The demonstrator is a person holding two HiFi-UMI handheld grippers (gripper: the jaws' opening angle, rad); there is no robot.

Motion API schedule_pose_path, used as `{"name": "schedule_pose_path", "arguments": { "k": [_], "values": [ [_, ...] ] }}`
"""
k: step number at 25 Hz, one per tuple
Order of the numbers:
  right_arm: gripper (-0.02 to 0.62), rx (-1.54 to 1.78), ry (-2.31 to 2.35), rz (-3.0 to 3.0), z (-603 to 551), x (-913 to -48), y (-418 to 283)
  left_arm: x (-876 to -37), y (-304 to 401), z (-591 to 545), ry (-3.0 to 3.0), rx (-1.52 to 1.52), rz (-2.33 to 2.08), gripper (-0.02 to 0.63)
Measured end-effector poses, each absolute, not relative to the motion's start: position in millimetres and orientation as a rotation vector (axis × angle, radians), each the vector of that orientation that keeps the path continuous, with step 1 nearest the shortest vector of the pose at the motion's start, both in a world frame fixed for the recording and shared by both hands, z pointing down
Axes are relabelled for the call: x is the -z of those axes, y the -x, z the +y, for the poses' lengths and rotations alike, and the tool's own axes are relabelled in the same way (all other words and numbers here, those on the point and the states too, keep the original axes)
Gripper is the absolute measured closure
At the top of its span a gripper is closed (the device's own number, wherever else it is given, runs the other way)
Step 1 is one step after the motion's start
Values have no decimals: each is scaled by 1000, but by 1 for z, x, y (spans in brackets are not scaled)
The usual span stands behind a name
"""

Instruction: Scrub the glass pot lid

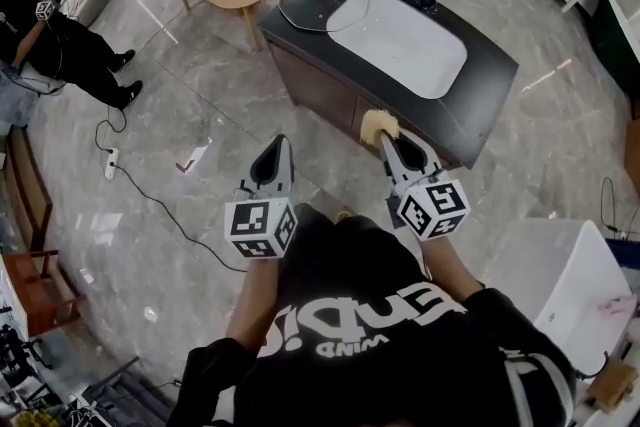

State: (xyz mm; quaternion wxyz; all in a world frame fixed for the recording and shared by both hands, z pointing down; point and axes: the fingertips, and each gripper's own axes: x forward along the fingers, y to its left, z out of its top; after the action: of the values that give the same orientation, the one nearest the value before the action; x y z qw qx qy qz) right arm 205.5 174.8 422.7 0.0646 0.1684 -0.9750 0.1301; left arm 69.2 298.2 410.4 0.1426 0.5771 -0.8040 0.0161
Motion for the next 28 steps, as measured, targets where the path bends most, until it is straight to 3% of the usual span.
{"name": "schedule_pose_path", "arguments": {
  "k": [16,28],
  "values": [
    [537,-401,-551,-2910,98,-443,-140,-428,3,219,-1684,-48,-2291,592],
    [537,-410,-586,-2869,25,-450,-40,-440,102,131,-1740,-29,-2213,592]
  ]
}}
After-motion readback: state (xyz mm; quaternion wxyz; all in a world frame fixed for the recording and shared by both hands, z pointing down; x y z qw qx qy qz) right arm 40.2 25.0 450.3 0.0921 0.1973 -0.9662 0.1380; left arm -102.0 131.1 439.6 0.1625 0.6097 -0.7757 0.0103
